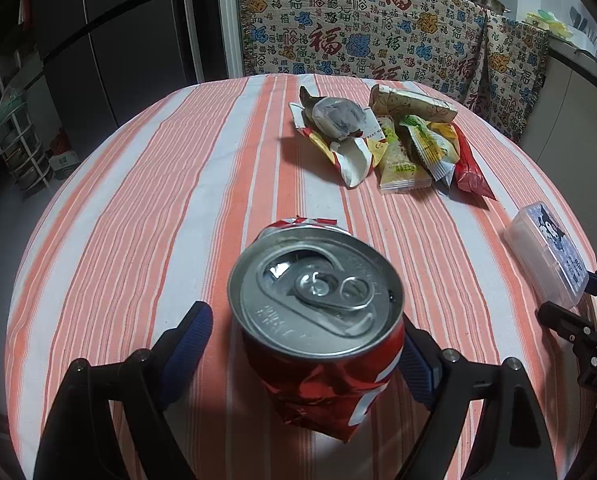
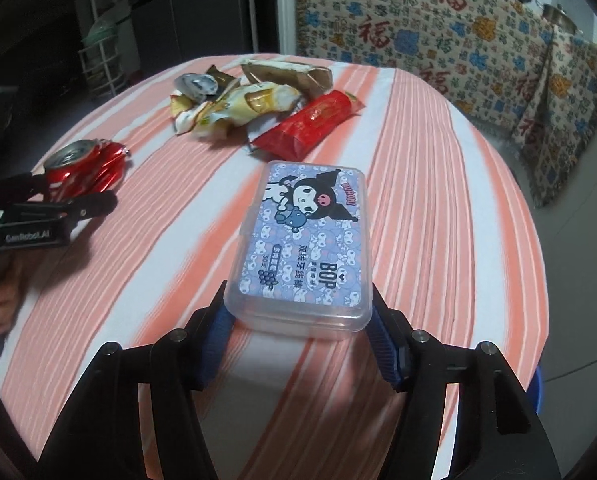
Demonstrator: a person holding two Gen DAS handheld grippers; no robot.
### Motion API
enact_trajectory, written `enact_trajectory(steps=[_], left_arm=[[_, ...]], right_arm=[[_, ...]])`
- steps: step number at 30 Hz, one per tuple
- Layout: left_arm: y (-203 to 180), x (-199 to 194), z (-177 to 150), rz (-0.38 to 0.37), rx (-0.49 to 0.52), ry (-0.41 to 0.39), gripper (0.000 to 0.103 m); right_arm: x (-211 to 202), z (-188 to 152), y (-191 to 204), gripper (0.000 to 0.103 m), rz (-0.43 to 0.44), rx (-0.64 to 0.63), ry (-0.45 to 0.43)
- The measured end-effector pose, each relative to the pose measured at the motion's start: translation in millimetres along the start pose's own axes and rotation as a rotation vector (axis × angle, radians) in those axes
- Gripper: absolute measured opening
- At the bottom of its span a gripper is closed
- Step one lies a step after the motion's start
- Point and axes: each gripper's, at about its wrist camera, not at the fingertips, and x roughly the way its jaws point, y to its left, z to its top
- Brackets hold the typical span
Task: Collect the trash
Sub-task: 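Grasp the clear plastic card box with the right tool while the left tool holds the can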
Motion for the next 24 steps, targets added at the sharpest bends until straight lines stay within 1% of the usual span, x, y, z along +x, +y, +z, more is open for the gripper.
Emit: enact_trajectory(steps=[2, 5, 12, 16, 19, 21, 24], left_arm=[[0, 0, 0, 0.0, 0.0, 0.0, 0.088], [0, 0, 0, 0.0, -0.001, 0.0, 0.088], [0, 0, 0, 0.0, -0.001, 0.0, 0.088], [1, 0, 0, -0.006, -0.005, -0.001, 0.088], [2, -5, -1, -0.054, 0.042, 0.013, 0.087], [5, -13, -3, -0.074, 0.059, 0.007, 0.087], [9, -25, -1, -0.085, 0.064, -0.013, 0.087]], right_arm=[[2, -1, -2, 0.077, -0.006, 0.013, -0.006], [6, 3, -4, 0.085, -0.008, 0.023, 0.004], [16, 11, -4, 0.097, -0.008, 0.036, 0.026], [18, 15, -7, 0.097, 0.004, 0.038, 0.045], [10, 21, -18, 0.092, 0.04, 0.07, 0.051], [-1, 26, -26, 0.092, 0.061, 0.093, 0.031], [-7, 31, -26, 0.092, 0.088, 0.085, 0.035]])
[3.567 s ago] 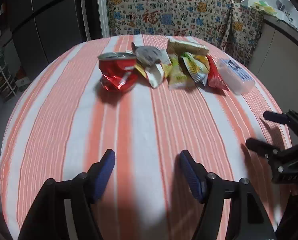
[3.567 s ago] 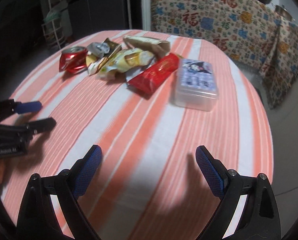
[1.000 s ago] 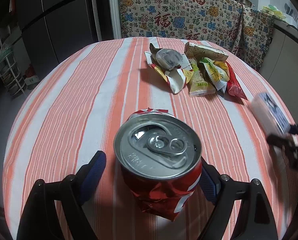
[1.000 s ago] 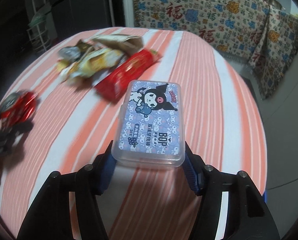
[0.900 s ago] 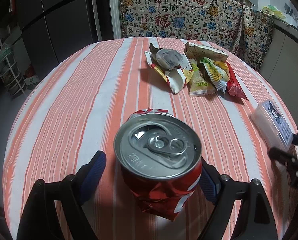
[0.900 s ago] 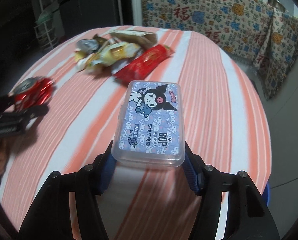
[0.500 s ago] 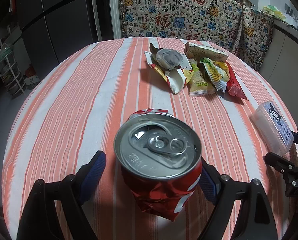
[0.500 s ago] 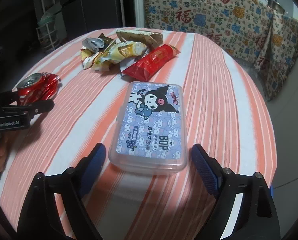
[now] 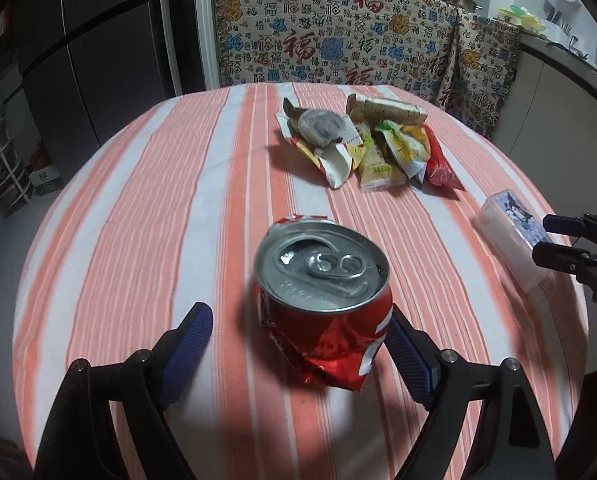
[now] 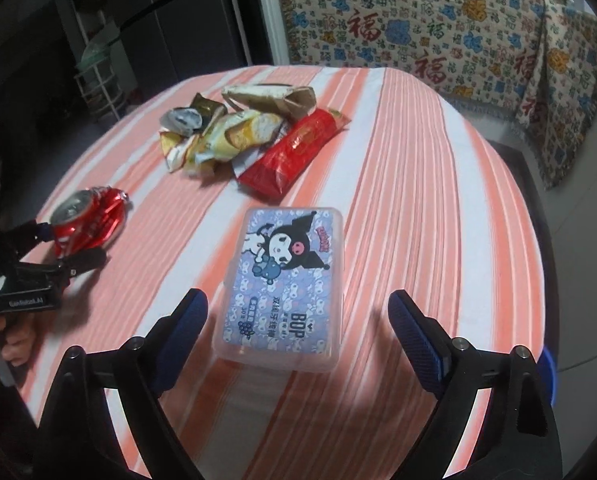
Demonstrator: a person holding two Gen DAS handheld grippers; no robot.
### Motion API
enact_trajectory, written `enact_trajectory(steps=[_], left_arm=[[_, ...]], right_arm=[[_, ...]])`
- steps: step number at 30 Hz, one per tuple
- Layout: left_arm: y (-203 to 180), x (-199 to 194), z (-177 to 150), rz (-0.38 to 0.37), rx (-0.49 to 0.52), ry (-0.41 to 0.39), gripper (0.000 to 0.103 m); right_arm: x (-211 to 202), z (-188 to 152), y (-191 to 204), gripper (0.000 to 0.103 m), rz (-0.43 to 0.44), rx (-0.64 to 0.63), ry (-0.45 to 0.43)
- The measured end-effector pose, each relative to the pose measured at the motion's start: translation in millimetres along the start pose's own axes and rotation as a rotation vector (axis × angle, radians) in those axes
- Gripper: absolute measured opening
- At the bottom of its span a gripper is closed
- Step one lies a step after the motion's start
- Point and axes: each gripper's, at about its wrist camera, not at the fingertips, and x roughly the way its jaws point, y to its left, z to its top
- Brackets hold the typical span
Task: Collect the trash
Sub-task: 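Grasp the clear plastic card box with the right tool while the left tool holds the can, then carry the can and box over the blue wastebasket and open both tools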
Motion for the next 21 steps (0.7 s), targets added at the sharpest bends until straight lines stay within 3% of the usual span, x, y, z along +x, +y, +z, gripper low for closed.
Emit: enact_trajectory(steps=[7, 9, 11, 13, 18, 20, 21], left_arm=[[-7, 1, 19, 0.003, 0.003, 0.016, 0.086], [-8, 3, 20, -0.008, -0.009, 0.03, 0.062], [-7, 4, 20, -0.013, -0.02, 0.047, 0.049], [-6, 2, 19, -0.019, -0.03, 0.037, 0.049], [-15, -15, 17, -0.051, -0.041, -0.001, 0.046], [-26, -21, 18, -0.066, -0.018, -0.011, 0.032], [-31, -24, 19, -0.074, -0.011, -0.016, 0.032]], right_arm=[[6, 13, 7, 0.092, -0.007, -0.006, 0.011], [8, 15, 7, 0.092, -0.002, -0.003, 0.026], [12, 16, 7, 0.078, 0.004, 0.001, 0.046], [15, 15, 7, 0.065, -0.002, -0.004, 0.068], [-4, 14, 6, 0.064, 0.005, 0.007, 0.027], [-14, 14, 5, 0.064, 0.011, 0.006, 0.002], [-18, 13, 4, 0.064, 0.011, 0.006, -0.007]])
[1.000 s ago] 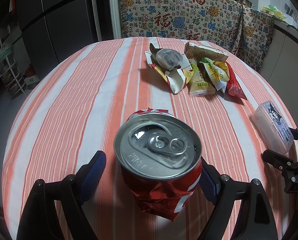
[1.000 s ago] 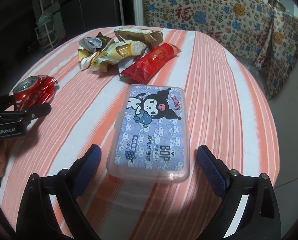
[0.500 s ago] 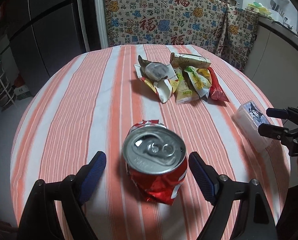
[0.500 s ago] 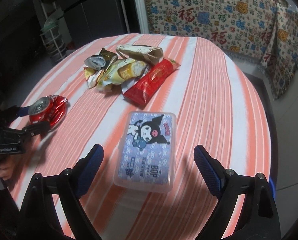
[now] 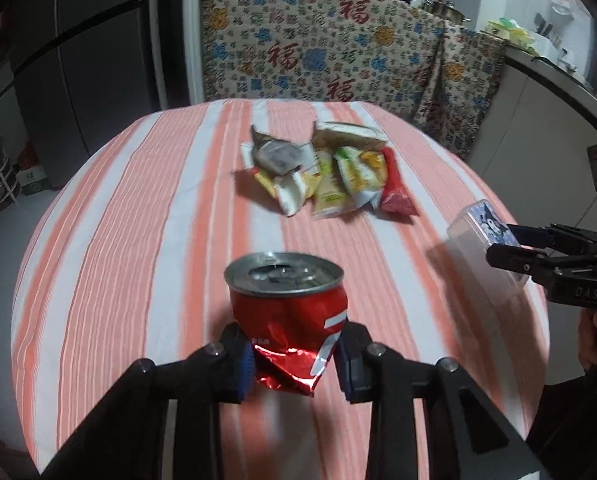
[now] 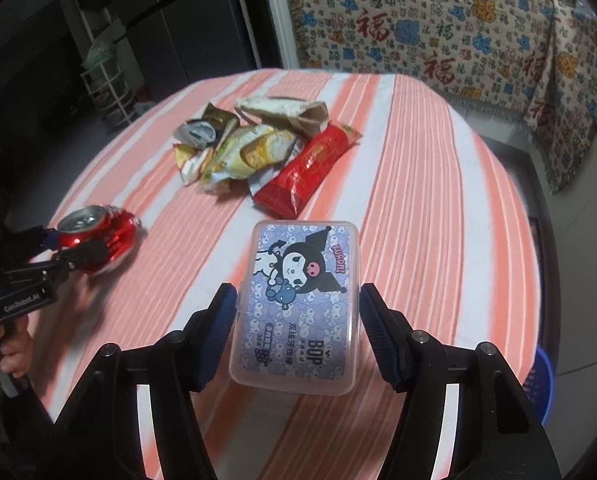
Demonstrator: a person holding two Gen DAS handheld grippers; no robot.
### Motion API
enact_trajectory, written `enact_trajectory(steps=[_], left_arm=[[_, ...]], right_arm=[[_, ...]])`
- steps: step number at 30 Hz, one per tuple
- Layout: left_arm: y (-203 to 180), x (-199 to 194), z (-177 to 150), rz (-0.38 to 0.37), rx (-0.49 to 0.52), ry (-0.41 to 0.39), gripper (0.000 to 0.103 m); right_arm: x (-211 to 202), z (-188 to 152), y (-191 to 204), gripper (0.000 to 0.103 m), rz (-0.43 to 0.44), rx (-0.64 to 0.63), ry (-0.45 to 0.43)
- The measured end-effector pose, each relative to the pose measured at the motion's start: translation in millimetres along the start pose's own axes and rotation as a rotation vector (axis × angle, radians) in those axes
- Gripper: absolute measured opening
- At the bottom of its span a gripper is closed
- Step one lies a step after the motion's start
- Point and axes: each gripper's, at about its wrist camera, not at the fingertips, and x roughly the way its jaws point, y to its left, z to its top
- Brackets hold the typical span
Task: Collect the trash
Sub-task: 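Carry the can and box over the blue wastebasket and open both tools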
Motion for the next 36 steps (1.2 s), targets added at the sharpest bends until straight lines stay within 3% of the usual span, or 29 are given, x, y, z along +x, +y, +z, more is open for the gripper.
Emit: enact_trajectory(steps=[10, 16, 21, 29, 36], left_arm=[[-29, -1, -10, -0.003, 0.044, -0.016, 0.032], [-49, -6, 0, -0.064, 0.027, -0.023, 0.032], [-107, -4, 16, -0.157, 0.084, -0.031, 0.032], [-237, 21, 34, -0.342, 0.225, 0.003, 0.032], [-337, 69, 36, -0.442, 0.318, 0.079, 0.032]], right_arm=[[-15, -15, -15, 0.064, -0.004, 0.021, -0.013], [-28, -18, -27, 0.064, 0.015, 0.047, -0.033], [-56, -26, -66, 0.064, 0.003, 0.14, -0.082], [-117, -70, -182, 0.064, -0.174, 0.357, -0.146], [-134, -117, -264, 0.065, -0.275, 0.493, -0.097]])
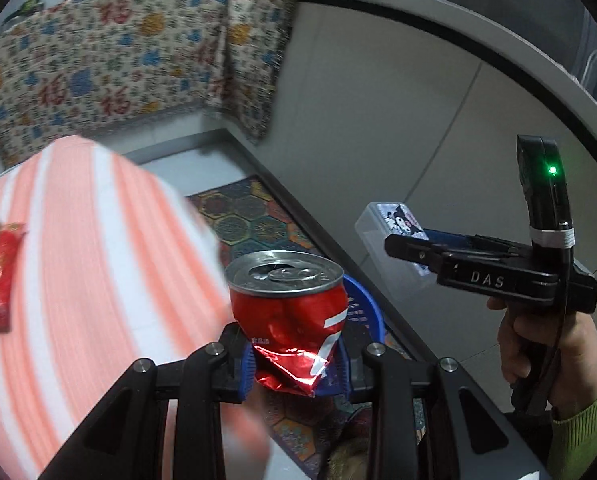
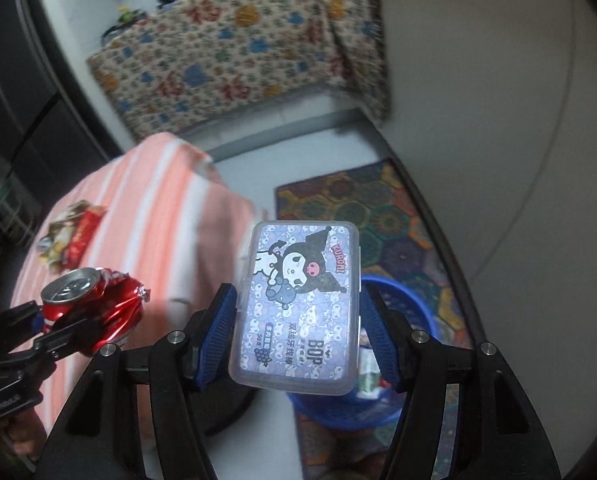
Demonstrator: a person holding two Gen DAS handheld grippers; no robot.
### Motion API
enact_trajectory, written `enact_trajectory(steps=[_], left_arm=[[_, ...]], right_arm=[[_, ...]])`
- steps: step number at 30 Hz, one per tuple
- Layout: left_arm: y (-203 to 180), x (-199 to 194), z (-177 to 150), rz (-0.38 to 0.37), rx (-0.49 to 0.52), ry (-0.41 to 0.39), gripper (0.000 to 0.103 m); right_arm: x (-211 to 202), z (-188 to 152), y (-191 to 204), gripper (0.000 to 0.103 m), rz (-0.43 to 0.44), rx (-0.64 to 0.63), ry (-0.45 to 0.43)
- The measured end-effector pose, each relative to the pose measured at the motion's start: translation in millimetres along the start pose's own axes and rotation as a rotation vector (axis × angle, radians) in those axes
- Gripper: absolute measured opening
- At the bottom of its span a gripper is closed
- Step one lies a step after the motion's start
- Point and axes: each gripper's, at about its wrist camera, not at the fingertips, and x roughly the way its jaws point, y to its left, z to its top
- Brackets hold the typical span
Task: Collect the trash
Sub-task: 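Carry the can and box over the blue wastebasket and open both tools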
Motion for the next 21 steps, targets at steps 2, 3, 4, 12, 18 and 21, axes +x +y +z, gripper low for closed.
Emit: enact_trajectory(steps=[2, 3, 4, 12, 18, 21], left_arm=[[-14, 24, 5, -0.015, 0.015, 0.022, 0.032], [-18, 34, 7, -0.017, 0.019, 0.03, 0.032], [-23, 46, 9, -0.021, 0.022, 0.041, 0.032], [-36, 103, 14, -0.02, 0.037, 0.098, 0.032], [-36, 123, 13, -0.021, 0.051, 0.109, 0.037], [-37, 132, 12, -0.035, 0.051, 0.119, 0.071]], right_arm=[[3, -1, -15, 0.064, -0.009, 0.021, 0.014], [4, -1, -22, 0.064, -0.013, 0.031, 0.02], [6, 0, -29, 0.064, -0.019, 0.042, 0.027], [13, 0, -58, 0.065, -0.02, 0.114, 0.042], [18, 0, -63, 0.066, -0.013, 0.136, 0.048], [19, 0, -66, 0.073, -0.014, 0.163, 0.047]])
